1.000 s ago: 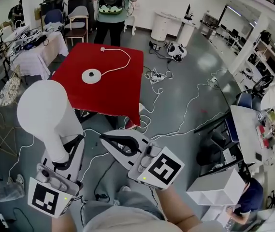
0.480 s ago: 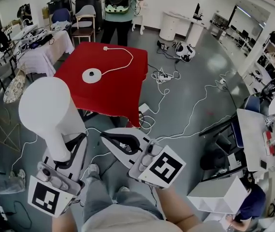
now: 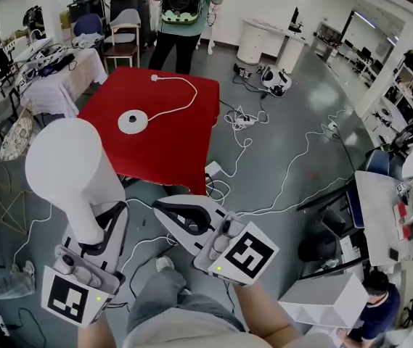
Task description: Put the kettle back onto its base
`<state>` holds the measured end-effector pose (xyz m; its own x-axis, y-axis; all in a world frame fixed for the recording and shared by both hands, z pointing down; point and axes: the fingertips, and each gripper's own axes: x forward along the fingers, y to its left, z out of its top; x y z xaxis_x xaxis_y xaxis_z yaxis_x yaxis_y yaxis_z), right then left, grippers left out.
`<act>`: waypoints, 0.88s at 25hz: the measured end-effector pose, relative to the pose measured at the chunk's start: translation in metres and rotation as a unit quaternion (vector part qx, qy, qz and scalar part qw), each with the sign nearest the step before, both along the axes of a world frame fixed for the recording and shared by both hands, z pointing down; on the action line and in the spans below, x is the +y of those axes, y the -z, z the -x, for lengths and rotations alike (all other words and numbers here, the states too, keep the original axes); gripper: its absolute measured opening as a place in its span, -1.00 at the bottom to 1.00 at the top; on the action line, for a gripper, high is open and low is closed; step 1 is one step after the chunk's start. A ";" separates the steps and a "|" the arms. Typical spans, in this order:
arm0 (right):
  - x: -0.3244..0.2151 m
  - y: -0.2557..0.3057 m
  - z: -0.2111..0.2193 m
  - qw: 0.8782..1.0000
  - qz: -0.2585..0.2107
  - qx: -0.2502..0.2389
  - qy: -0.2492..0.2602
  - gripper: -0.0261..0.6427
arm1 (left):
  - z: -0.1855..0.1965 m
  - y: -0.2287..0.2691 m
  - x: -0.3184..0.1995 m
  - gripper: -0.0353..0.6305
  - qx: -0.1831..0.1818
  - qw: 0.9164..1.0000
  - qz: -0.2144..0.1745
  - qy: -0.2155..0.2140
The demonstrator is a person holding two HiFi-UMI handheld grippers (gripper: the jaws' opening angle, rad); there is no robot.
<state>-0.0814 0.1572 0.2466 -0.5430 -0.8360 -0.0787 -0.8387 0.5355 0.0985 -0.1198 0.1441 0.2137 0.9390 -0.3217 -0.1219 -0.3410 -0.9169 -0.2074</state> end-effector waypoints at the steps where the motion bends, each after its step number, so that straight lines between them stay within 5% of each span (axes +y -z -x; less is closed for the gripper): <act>1: -0.006 0.000 -0.004 1.000 -0.001 0.000 0.000 -0.90 | -0.004 0.000 -0.006 -0.88 0.002 1.000 0.000 -0.001; 22: -0.169 0.007 -0.054 0.999 0.002 -0.006 0.046 -0.90 | -0.067 -0.013 -0.150 -0.88 -0.022 1.000 0.018 0.000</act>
<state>-0.0276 -0.0122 0.2394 -0.6172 -0.7825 -0.0823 -0.7866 0.6113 0.0870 -0.0533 -0.0063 0.2269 0.9432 -0.3250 -0.0686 -0.3321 -0.9240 -0.1894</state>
